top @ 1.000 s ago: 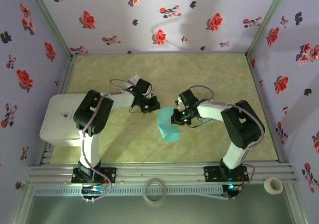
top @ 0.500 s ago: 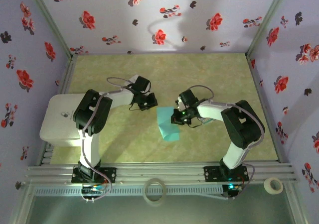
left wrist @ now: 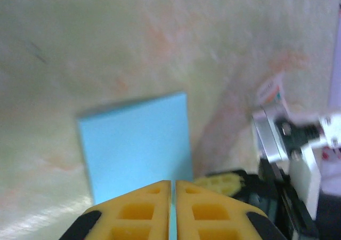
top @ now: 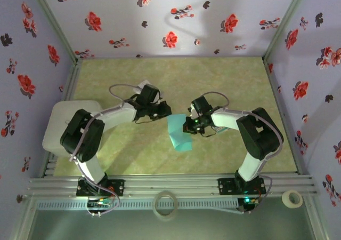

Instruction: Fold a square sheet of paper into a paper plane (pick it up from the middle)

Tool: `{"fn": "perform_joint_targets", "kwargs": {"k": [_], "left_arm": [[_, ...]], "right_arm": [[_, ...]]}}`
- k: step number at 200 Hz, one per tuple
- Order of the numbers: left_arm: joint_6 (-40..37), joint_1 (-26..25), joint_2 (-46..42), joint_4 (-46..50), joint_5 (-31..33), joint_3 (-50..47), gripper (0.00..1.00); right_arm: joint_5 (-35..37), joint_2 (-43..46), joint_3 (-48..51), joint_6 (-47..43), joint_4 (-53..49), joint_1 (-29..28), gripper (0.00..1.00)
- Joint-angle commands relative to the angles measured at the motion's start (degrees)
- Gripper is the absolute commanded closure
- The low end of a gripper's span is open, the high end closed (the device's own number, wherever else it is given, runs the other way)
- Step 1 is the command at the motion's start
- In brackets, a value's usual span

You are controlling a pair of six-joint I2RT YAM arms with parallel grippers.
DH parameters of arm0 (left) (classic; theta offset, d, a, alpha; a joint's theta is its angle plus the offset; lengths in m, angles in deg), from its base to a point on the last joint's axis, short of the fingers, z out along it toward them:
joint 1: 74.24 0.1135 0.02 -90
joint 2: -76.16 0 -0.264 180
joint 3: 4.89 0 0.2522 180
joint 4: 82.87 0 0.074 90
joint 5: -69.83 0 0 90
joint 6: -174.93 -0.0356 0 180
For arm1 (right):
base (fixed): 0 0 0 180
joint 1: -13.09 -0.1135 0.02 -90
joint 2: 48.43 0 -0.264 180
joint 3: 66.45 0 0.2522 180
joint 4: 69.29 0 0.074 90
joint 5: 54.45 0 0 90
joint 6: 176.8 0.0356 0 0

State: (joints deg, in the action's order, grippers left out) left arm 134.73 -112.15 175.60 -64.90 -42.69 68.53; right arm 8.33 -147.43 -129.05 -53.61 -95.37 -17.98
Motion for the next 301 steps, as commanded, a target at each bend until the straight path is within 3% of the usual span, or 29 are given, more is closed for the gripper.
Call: {"fn": "perform_joint_targets", "kwargs": {"k": [1, 125, 208, 244, 301], "left_arm": [[3.6, -2.4, 0.6, -5.5, -5.7, -3.3, 0.92], [2.0, -4.6, 5.8, -6.4, -7.2, -8.0, 0.93], [-4.3, -4.6, 3.1, 0.2, -2.6, -14.0, 0.93], [-2.4, -4.8, -0.9, 2.6, -2.5, -10.9, 0.92], [3.6, -6.1, -2.3, -2.3, -3.3, -9.7, 0.91]], "right_arm": [[5.1, -1.0, 2.7, 0.6, -5.1, 0.4, 1.00], [5.4, -0.3, 2.8, 0.9, -5.3, 0.4, 1.00], [5.4, -0.5, 2.9, 1.0, -5.0, 0.4, 1.00], [5.7, -0.3, 2.9, 0.9, -5.5, 0.4, 1.00], [5.7, -0.2, 3.1, 1.2, -5.4, 0.4, 1.00]]}}
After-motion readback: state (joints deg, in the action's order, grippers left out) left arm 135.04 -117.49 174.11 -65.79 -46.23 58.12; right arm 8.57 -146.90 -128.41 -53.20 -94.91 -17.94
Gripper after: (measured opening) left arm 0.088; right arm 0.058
